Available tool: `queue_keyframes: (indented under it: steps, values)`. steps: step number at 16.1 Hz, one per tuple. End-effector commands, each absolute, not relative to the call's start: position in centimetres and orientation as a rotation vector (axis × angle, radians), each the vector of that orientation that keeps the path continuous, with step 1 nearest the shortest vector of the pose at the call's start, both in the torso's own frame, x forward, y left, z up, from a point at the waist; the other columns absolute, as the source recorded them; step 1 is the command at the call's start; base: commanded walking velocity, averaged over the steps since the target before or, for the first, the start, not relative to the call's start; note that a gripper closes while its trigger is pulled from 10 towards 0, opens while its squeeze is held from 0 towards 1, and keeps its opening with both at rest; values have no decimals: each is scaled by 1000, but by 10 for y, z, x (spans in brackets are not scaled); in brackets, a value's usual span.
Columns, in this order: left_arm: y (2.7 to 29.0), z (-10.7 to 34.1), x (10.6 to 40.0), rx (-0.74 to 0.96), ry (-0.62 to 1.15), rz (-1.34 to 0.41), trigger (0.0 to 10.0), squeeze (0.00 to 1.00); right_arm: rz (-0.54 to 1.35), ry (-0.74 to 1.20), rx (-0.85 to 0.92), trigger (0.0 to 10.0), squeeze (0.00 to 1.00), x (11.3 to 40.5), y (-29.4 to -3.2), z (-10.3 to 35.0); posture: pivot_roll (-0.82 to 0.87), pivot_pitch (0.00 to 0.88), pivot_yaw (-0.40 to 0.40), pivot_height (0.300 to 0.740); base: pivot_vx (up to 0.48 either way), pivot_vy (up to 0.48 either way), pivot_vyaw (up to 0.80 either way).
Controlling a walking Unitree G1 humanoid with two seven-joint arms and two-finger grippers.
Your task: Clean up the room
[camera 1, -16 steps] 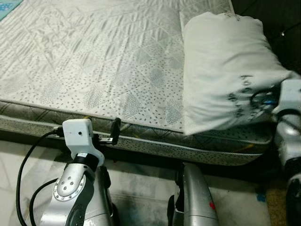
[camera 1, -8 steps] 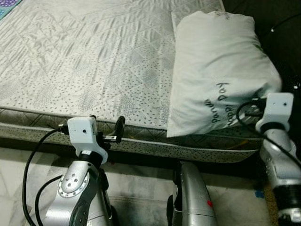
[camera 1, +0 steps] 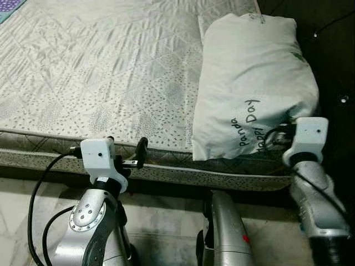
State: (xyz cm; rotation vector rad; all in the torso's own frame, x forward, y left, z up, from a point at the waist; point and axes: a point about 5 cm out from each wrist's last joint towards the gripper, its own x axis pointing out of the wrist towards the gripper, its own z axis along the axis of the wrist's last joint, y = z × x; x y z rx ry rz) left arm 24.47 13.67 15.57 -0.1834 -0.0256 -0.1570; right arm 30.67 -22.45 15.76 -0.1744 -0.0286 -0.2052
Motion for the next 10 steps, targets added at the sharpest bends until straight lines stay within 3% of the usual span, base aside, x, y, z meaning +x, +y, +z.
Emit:
queue_keyframes:
  steps: [1, 6, 10]
  values:
    - [136, 154, 244, -186, -22, -168, 10000, 0, -140, -44, -164, 10000, 1000, 302, -212, 159, 12, 153, -40, 528, 0, 0, 0]
    - [138, 153, 244, -182, -25, -172, 10000, 0, -54, -68, -113, 10000, 1000, 285, -187, 159, -3, 134, -24, 528, 0, 0, 0]
    - [141, 148, 243, -180, -18, -163, 10000, 0, -55, -46, -98, 10000, 1000, 276, -183, 154, -19, 83, -23, 528, 0, 0, 0]
